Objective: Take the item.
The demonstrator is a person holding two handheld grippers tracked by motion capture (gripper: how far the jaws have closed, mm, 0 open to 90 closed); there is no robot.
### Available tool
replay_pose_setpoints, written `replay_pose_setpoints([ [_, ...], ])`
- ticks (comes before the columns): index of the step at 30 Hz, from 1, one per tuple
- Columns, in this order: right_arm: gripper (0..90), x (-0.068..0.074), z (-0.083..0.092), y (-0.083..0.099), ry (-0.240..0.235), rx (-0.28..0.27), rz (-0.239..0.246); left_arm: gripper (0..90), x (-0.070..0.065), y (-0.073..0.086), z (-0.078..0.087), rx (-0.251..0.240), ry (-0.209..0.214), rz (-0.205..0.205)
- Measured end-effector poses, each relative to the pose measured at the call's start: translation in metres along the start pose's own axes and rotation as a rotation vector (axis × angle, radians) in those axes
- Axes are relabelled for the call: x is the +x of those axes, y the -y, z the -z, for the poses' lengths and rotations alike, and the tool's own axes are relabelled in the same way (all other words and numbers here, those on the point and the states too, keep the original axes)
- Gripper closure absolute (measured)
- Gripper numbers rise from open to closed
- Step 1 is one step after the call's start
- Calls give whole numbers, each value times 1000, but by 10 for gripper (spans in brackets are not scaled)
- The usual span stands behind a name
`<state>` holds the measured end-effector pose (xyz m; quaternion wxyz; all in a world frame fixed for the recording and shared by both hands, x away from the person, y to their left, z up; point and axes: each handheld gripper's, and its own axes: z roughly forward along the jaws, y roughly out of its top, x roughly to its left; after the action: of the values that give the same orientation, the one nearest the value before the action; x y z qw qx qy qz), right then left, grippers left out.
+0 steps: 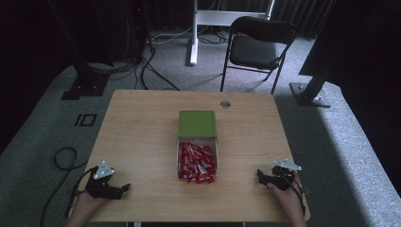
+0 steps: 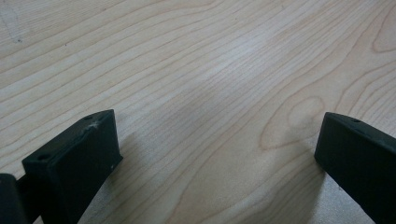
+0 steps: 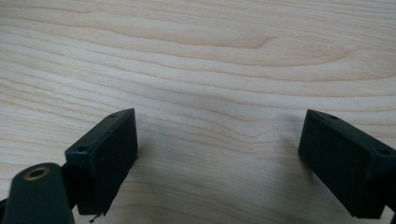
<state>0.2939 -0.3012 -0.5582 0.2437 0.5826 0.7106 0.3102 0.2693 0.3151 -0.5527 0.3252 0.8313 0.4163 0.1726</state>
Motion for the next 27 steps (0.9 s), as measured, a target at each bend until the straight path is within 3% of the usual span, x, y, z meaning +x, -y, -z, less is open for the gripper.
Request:
replay_pose_setpoints([
  [27,121,-1,0,0,19,-2,-18,8,0,0,0,0,0,0],
])
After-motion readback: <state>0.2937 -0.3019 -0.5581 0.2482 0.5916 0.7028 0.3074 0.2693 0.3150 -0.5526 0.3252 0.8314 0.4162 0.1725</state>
